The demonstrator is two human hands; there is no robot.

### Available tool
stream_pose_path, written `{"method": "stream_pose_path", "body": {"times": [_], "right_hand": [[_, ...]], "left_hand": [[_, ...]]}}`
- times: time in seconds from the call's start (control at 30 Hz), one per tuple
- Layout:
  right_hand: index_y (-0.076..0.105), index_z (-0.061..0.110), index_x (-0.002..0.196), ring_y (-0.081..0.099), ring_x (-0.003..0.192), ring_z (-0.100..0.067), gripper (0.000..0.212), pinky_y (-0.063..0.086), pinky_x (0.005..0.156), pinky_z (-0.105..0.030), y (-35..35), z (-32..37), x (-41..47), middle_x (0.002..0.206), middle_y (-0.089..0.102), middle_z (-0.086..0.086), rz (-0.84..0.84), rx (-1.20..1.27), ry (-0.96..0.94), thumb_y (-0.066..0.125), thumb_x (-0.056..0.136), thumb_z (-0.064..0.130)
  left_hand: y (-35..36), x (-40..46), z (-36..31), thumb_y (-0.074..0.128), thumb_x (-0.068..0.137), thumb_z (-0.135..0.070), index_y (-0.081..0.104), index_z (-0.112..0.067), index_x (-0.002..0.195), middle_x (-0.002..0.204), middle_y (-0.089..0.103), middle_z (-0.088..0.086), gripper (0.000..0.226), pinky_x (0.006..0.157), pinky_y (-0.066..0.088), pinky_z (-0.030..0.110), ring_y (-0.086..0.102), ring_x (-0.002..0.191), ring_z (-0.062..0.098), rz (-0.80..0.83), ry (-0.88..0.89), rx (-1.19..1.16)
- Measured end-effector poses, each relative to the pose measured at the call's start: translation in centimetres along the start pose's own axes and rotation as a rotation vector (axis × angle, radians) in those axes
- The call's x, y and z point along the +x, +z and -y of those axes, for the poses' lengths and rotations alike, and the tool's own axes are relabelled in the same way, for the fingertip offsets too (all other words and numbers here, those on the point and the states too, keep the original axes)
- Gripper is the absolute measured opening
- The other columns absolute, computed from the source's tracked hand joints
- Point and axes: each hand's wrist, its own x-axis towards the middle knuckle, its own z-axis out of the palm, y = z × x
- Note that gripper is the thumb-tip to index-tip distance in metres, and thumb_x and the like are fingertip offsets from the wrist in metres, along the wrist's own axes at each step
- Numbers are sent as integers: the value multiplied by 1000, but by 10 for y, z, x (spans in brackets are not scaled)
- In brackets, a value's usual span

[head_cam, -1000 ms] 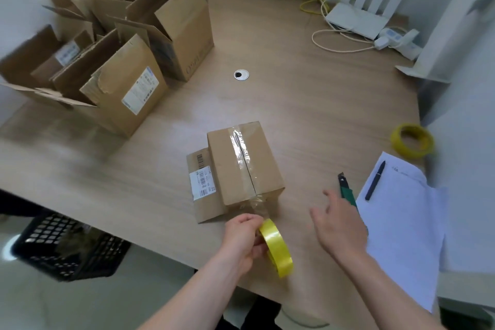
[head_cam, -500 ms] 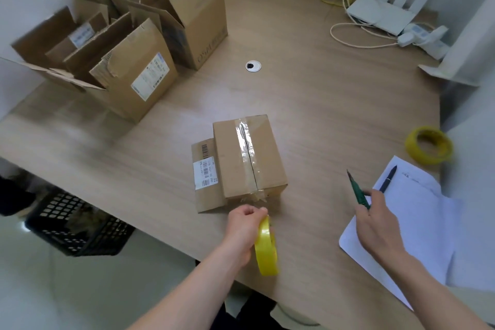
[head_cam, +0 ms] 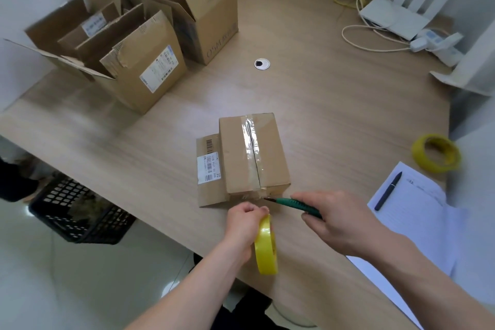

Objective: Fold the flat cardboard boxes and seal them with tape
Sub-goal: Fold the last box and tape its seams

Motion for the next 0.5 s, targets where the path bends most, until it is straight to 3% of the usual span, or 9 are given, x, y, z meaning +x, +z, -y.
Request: {"method": "stream_pose_path", "body": {"times": [0.17,0.33,0.4,0.5], "right_hand": [[54,34,118,59,89,-27,30,51,70,-39,16,2,32,97,64,3,111,-145,47,44,91,27],[54,34,109,57,84,-24,27,49,66,-36,28,-14,35,90,63,6,163,-137,98,46,86,24],[54,31,98,54,80,-19,19,49,67,-37,33,-30,22,83,60,8,139,-103,155,47,84,21],[54,43,110,54,81,-9,32,50,66,-33,42,-58,-9,88,58,17,-4,-64,331,49,86,21]], "left_hand": [[2,-1,0,72,80,0,53,-11,62,61,59,20,29,60,49,41,61,57,32,-14,-6,-36],[0,-2,5,74,79,-2,50,-13,60,65,59,19,33,59,50,38,62,57,30,-33,-12,-35],[-2,-1,7,74,80,-3,48,-13,62,67,57,19,33,59,48,38,61,60,30,-27,-16,-31],[-5,1,7,72,81,-1,48,-12,64,68,55,20,32,55,47,35,60,56,29,-22,-24,-39]]}}
